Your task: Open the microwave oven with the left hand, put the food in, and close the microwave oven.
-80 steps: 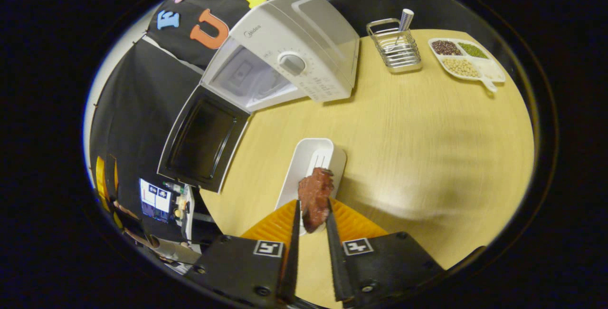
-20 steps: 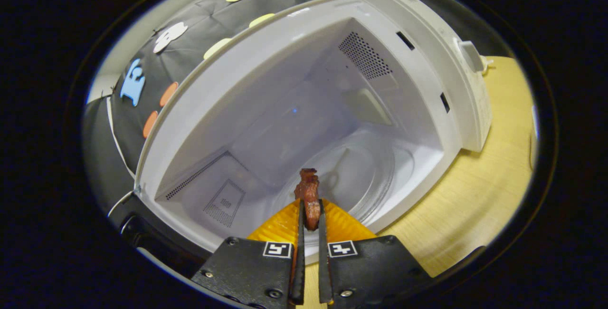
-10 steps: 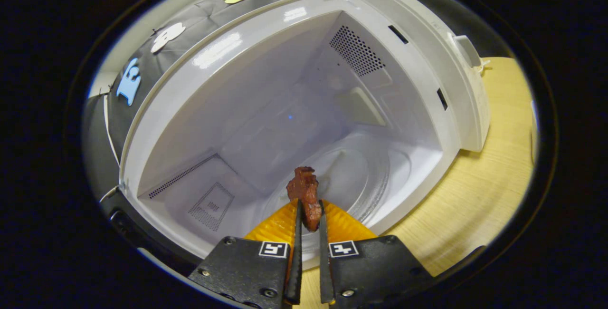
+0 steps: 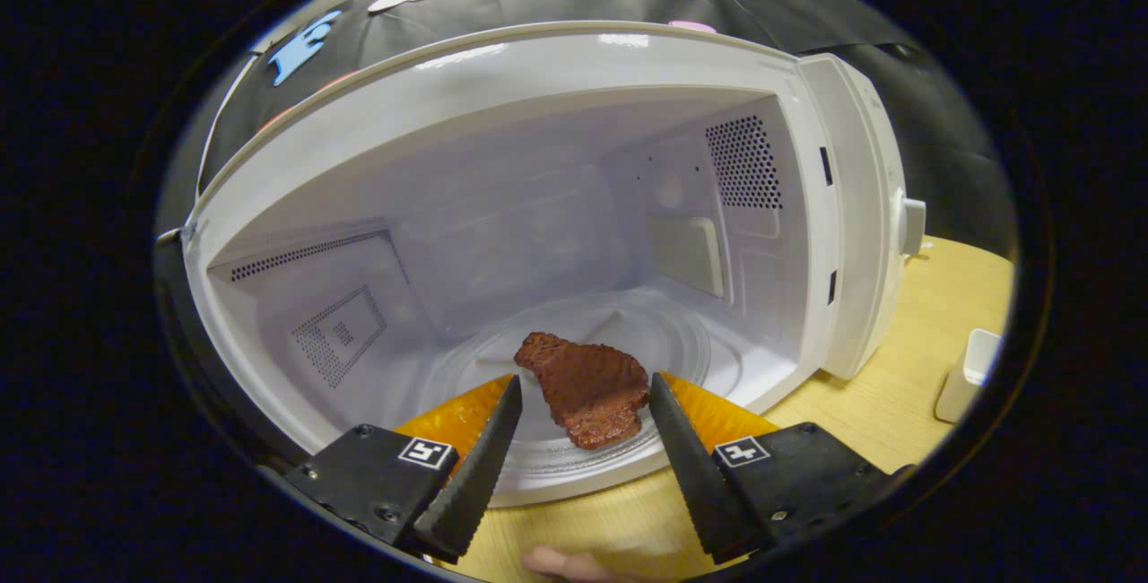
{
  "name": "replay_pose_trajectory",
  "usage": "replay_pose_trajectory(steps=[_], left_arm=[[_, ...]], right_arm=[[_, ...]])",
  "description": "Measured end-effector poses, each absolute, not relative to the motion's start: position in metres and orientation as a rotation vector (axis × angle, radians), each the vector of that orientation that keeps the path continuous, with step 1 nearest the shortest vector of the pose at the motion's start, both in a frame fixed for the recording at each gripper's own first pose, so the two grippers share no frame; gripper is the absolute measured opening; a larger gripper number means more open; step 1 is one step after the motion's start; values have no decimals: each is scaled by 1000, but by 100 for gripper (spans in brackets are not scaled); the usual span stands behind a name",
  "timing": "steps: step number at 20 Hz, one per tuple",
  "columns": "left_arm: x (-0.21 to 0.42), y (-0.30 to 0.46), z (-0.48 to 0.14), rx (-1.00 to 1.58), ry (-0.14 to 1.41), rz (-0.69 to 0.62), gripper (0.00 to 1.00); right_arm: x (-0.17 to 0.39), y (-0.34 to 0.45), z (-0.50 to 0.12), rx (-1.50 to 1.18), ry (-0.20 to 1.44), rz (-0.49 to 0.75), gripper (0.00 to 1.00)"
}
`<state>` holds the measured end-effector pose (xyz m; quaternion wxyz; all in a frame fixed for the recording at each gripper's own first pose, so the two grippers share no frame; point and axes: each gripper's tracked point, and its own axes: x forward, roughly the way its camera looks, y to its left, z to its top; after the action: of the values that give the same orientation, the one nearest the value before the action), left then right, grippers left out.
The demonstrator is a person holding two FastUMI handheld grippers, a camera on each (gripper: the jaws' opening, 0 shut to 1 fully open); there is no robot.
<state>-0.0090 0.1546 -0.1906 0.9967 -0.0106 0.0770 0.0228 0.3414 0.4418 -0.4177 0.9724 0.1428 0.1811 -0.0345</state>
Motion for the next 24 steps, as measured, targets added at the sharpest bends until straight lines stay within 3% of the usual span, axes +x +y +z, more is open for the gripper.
replay_pose_trajectory(steps=[1, 2, 3, 6, 7, 12, 13, 15, 16, 17, 18, 21, 22, 23, 24], left_arm=[[-12, 160, -191, -20, 151, 58, 94], [-14, 166, -192, -20, 150, 72, 87], [-16, 173, -194, -24, 154, 85, 94], [-21, 185, -199, -40, 153, 99, 94], [-23, 189, -200, -47, 151, 98, 93], [-23, 216, -200, -40, 148, 172, 94], [-24, 221, -198, -21, 139, 188, 79], [-24, 224, -192, 15, 124, 194, 75], [-25, 221, -188, 28, 116, 178, 81], [-24, 221, -184, 44, 98, 177, 67], [-23, 222, -180, 63, 87, 179, 48], [-19, 228, -174, 62, 73, 187, 7], [-20, 230, -173, 62, 68, 195, 11], [-17, 226, -178, 79, 83, 175, 1], [-17, 223, -181, 123, 79, 157, 0]], right_arm=[[339, 441, -414, 299, 372, -56, 86], [337, 439, -408, 305, 371, -49, 86], [335, 436, -400, 304, 364, -32, 92], [321, 426, -378, 258, 357, 32, 92], [313, 421, -368, 237, 354, 52, 86], [251, 395, -312, 144, 322, 194, 86], [235, 389, -296, 132, 305, 218, 86], [203, 379, -262, 83, 262, 284, 86], [186, 371, -241, 60, 222, 310, 93], [169, 362, -221, 41, 183, 331, 93], [151, 352, -203, 30, 141, 343, 86], [106, 317, -158, -14, 47, 343, 86], [93, 307, -149, -23, 31, 345, 86], [80, 299, -140, -31, 24, 346, 86], [69, 290, -133, -42, 20, 344, 86]])
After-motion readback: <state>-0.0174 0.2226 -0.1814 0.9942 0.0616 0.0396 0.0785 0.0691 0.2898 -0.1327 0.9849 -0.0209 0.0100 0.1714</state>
